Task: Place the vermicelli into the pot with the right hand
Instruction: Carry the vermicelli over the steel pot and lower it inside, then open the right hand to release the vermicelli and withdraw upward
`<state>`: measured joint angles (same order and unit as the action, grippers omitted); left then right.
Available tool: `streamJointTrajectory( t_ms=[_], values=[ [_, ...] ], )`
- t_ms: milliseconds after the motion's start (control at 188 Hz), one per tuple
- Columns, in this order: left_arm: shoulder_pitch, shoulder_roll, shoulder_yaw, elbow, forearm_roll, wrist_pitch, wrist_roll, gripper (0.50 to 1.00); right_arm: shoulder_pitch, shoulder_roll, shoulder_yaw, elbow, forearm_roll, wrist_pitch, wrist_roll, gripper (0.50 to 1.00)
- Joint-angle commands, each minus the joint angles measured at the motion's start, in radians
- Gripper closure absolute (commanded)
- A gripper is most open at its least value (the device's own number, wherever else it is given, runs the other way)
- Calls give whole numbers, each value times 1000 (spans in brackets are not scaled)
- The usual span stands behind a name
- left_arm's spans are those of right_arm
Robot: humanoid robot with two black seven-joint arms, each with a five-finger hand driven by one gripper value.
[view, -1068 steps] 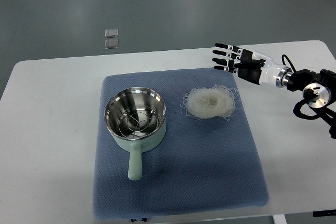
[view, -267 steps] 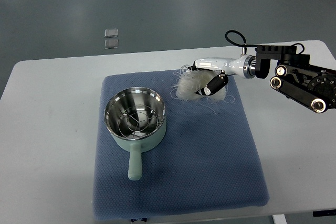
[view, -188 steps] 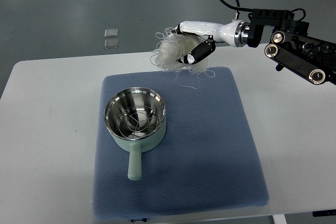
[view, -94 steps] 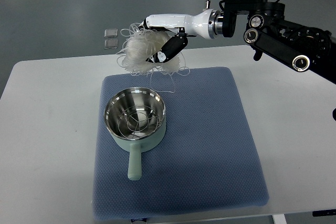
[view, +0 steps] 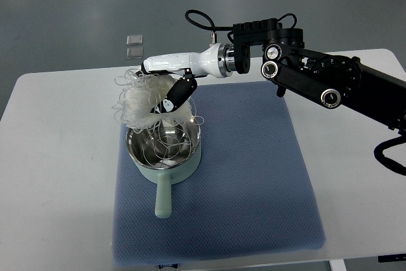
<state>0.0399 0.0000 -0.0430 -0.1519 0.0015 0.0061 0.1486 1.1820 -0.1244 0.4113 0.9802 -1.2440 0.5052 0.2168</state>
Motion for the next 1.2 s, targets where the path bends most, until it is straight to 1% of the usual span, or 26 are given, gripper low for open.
streamJointTrajectory(
  t_ms=[0, 16, 43, 48, 53, 101, 128, 399, 516, 607, 660, 703, 751, 772, 846, 910, 942, 1043, 1192],
  values=[
    [0, 0, 0, 0, 0, 0, 0, 500, -27, 5, -14, -3, -8, 3, 0, 705],
    [0, 0, 0, 0, 0, 0, -1, 500, -30, 5, -14, -5, -9, 4, 0, 697],
    [0, 0, 0, 0, 0, 0, 0, 500, -36, 5, -14, -8, -9, 4, 0, 660],
    [0, 0, 0, 0, 0, 0, 0, 500, -36, 5, -14, -8, -9, 4, 0, 660],
    [0, 0, 0, 0, 0, 0, 0, 500, -38, 5, -14, -8, -9, 4, 0, 646],
    [0, 0, 0, 0, 0, 0, 0, 500, -39, 3, -12, -11, -9, 3, 0, 626],
    [0, 0, 0, 0, 0, 0, 0, 500, -39, 2, -12, -12, -9, 1, 0, 605],
    [0, 0, 0, 0, 0, 0, 0, 500, -35, -17, 6, -14, 8, 4, 0, 605],
    [0, 0, 0, 0, 0, 0, 0, 500, -36, -40, 11, -31, 12, 9, -2, 605],
    [0, 0, 0, 0, 0, 0, 0, 500, -38, -58, 12, -31, 64, 18, -4, 605],
    [0, 0, 0, 0, 0, 0, 0, 500, -41, -73, 11, -32, 132, 29, -4, 605],
    [0, 0, 0, 0, 0, 0, -1, 500, -42, -87, 11, -32, 196, 36, -16, 605],
    [0, 0, 0, 0, 0, 0, 0, 500, -51, -109, 11, -34, 267, 41, -45, 605],
    [0, 0, 0, 0, 0, 0, 0, 500, -64, -126, 11, -37, 325, 41, -77, 605],
    [0, 0, 0, 0, 0, 0, 0, 500, -88, -158, 11, -49, 463, 41, -142, 605],
    [0, 0, 0, 0, 0, 0, 0, 500, -110, -173, 11, -64, 581, 35, -177, 605],
    [0, 0, 0, 0, 0, 0, 0, 500, -123, -181, 11, -74, 635, 29, -186, 605],
    [0, 0, 0, 0, 0, 0, 0, 500, -176, -198, 11, -107, 773, 16, -188, 605],
    [0, 0, 0, 0, 0, 0, 0, 500, -260, -196, 53, -152, 982, -44, -186, 605]
  ],
)
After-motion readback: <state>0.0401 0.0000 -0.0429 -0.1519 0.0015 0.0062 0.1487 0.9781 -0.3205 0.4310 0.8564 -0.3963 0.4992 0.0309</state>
